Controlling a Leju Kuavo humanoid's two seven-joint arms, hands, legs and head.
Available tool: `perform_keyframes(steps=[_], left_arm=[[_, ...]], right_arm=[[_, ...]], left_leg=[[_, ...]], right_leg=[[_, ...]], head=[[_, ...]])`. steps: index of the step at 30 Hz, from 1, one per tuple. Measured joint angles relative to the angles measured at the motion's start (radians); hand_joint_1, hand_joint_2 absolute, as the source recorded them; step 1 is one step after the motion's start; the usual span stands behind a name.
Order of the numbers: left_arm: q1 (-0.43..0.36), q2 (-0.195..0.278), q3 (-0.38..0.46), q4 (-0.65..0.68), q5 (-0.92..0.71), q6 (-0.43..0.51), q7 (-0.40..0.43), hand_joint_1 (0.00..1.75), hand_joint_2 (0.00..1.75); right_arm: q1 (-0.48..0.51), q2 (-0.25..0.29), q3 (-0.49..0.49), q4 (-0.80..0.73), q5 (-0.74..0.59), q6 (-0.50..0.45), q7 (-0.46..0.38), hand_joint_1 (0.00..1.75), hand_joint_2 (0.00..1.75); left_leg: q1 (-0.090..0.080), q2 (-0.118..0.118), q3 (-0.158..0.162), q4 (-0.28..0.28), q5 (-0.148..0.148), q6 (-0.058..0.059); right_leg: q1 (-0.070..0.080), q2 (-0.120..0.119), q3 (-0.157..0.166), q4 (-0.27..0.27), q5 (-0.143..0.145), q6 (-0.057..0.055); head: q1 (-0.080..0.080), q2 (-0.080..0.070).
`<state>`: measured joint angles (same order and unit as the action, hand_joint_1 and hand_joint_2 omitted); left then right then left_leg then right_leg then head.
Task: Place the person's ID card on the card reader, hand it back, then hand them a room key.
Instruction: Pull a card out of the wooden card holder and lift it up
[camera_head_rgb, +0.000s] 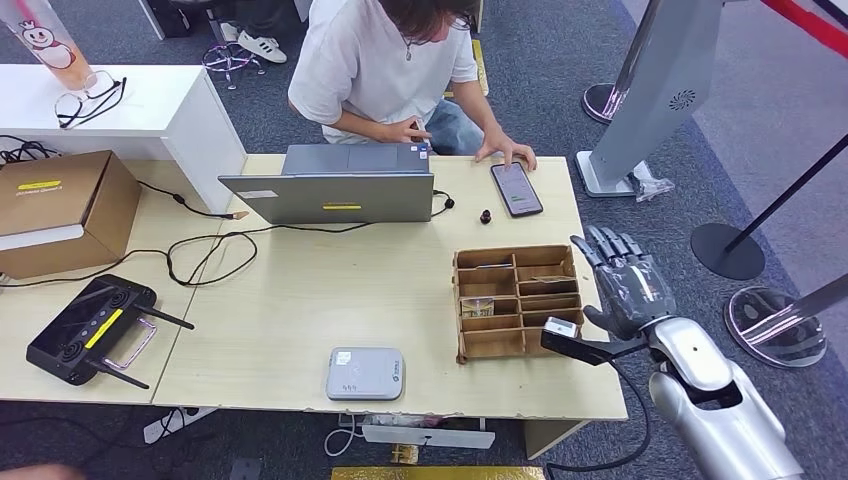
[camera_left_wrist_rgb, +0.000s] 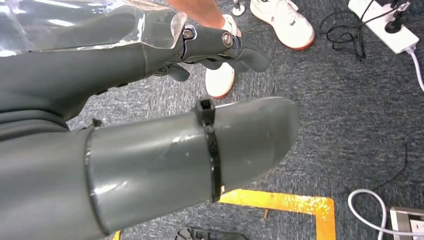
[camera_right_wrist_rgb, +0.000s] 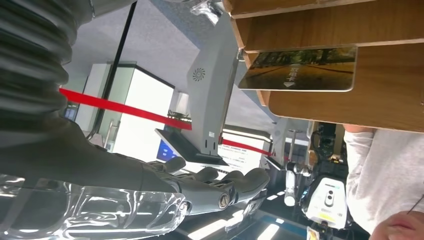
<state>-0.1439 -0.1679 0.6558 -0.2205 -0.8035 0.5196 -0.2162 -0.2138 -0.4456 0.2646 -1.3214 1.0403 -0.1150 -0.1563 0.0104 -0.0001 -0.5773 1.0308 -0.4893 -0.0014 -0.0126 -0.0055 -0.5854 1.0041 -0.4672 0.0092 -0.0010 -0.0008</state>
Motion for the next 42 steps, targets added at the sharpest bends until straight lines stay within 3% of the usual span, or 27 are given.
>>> perform_keyframes(steps=[8, 15, 27, 28, 30, 32, 34, 35, 42], left_arm=[[-0.006, -0.001, 0.019, 0.000, 0.086, -0.001, -0.022, 0.00, 0.00], [-0.007, -0.009, 0.010, 0.000, 0.008, -0.004, -0.023, 0.00, 0.00], [0.007, 0.035, -0.064, 0.000, -0.070, -0.025, 0.014, 0.00, 0.00], [0.009, 0.038, -0.064, 0.000, -0.061, -0.025, 0.013, 0.00, 0.00], [0.011, 0.040, -0.064, 0.000, -0.045, -0.024, 0.008, 0.00, 0.00], [0.013, 0.040, -0.064, 0.000, -0.036, -0.024, 0.001, 0.00, 0.00], [0.015, 0.038, -0.064, 0.000, -0.033, -0.024, -0.002, 0.00, 0.00], [0.015, 0.037, -0.064, 0.000, -0.032, -0.025, -0.003, 0.00, 0.00], [0.015, 0.023, -0.064, 0.000, -0.031, -0.025, -0.001, 0.00, 0.00]], right_arm=[[-0.001, 0.000, 0.013, 0.000, -0.003, -0.001, 0.002, 0.00, 1.75], [-0.003, 0.000, 0.026, 0.000, -0.003, 0.000, 0.004, 0.00, 1.75], [0.001, 0.000, 0.029, 0.000, -0.004, -0.001, 0.009, 0.05, 1.75], [0.001, 0.000, 0.029, 0.000, -0.004, -0.001, 0.009, 0.15, 1.75], [0.001, 0.000, 0.031, 0.000, -0.004, -0.001, 0.009, 0.68, 1.75], [0.001, 0.000, 0.033, 0.000, -0.004, 0.000, 0.009, 1.34, 1.75], [0.000, 0.000, 0.034, 0.000, -0.004, 0.000, 0.008, 1.67, 1.75], [-0.001, 0.000, 0.035, 0.000, -0.004, 0.000, 0.008, 1.75, 1.75], [-0.008, 0.000, 0.041, 0.000, -0.004, 0.001, 0.001, 1.75, 1.75]], left_leg=[[0.000, 0.000, 0.000, 0.000, 0.000, 0.000], [0.000, 0.000, 0.000, 0.000, 0.000, 0.000], [0.000, 0.000, 0.000, 0.000, 0.000, 0.000], [0.000, 0.000, 0.000, 0.000, 0.000, 0.000], [0.000, 0.000, 0.000, 0.000, 0.000, 0.000], [0.000, 0.000, 0.000, 0.000, 0.000, 0.000], [0.000, 0.000, -0.001, 0.000, 0.000, 0.000], [0.000, 0.000, -0.001, 0.000, 0.000, 0.000], [0.000, 0.000, 0.000, 0.000, 0.000, 0.000]], right_leg=[[0.000, 0.000, 0.000, 0.000, 0.000, 0.000], [0.000, 0.000, 0.000, 0.000, 0.000, 0.000], [0.000, 0.000, 0.000, 0.000, 0.000, 0.000], [0.000, 0.000, 0.000, 0.000, 0.000, 0.000], [0.000, 0.000, 0.000, 0.000, 0.000, 0.000], [0.000, 0.000, 0.000, 0.000, 0.000, 0.000], [0.000, 0.000, 0.000, 0.000, 0.000, 0.000], [0.000, 0.000, 0.000, 0.000, 0.000, 0.000], [0.000, 0.000, 0.000, 0.000, 0.000, 0.000]], head=[[0.000, 0.000], [0.000, 0.000], [0.000, 0.000], [0.000, 0.000], [0.000, 0.000], [0.000, 0.000], [0.000, 0.000], [0.000, 0.000], [0.000, 0.000]])
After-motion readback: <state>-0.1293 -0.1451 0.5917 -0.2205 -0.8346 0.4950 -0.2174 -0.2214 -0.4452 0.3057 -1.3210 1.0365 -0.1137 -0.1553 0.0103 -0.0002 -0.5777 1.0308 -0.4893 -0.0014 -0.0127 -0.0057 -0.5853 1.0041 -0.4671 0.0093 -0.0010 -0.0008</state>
